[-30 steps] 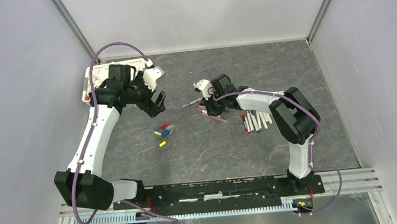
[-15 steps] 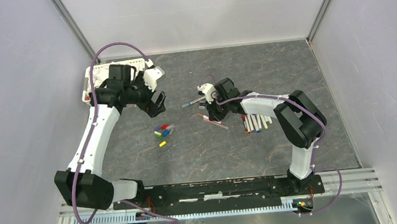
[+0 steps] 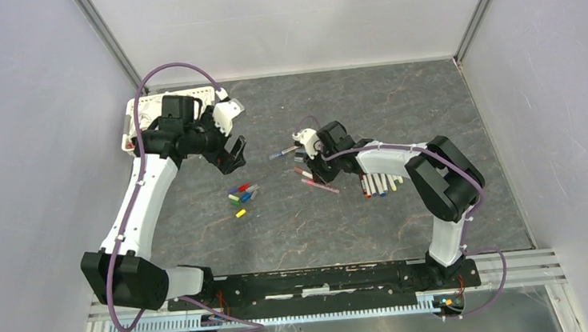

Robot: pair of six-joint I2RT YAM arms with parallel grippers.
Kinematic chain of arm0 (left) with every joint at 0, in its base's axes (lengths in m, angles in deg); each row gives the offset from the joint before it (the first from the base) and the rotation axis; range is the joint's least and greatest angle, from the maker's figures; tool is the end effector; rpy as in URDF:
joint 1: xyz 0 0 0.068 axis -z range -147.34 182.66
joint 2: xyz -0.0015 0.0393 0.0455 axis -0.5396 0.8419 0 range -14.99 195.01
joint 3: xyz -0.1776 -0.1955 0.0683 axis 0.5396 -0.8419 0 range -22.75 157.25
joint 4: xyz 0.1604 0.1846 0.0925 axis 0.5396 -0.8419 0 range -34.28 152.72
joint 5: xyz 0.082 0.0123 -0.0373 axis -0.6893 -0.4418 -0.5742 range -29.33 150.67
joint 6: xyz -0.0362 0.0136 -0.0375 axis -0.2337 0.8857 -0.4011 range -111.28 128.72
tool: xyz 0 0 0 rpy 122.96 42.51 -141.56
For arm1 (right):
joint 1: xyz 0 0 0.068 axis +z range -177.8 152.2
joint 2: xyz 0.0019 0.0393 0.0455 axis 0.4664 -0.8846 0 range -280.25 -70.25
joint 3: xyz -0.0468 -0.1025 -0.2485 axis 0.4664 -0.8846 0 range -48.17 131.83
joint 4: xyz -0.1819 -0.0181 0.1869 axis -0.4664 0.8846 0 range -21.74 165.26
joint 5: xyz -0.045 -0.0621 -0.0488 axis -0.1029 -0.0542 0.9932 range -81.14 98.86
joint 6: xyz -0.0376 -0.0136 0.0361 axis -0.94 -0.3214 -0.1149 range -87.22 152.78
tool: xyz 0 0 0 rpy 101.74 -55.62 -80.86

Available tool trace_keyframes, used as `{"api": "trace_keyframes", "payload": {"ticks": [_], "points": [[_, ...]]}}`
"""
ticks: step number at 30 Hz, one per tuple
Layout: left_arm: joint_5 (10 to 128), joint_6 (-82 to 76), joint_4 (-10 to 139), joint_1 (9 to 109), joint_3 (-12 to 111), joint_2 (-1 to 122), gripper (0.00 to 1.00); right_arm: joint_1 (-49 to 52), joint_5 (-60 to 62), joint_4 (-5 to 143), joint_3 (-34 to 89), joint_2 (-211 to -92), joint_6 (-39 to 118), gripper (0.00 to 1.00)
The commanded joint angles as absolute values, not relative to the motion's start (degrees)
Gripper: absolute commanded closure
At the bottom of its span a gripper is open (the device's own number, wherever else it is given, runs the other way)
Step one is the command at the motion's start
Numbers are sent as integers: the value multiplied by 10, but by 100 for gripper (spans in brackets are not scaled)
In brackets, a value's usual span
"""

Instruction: Open the pen caps

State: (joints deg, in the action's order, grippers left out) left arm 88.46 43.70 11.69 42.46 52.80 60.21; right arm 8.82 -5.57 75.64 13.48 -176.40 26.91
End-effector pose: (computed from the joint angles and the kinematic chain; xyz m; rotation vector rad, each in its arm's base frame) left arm 0.2573 -0.0612 0.3487 1.0862 2.0915 -0.3840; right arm 0.2974 0.2320 0.1529 -1.0132 2.3024 0.5371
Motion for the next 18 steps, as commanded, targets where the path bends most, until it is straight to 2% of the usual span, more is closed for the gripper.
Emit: {"api": "trace_keyframes", "payload": {"ticks": [1,6,9,11,14,16,18], "points": [[908,453,109,422,533,600,0,109,-7,759,117,-1749,256,71],[911,456,104,422,531,600,0,125,14,751,111,-1751,254,67],[918,464,97,422,525,598,0,126,12,740,105,-1745,257,74],[938,479,86,422,515,595,0,126,9,737,108,-1733,255,84],[978,536,59,422,483,590,0,126,-2,741,124,-1709,251,94],[1006,581,42,422,457,585,0,126,-18,751,142,-1697,251,99],[1029,621,26,422,436,583,0,126,-43,762,158,-1683,255,100]]}}
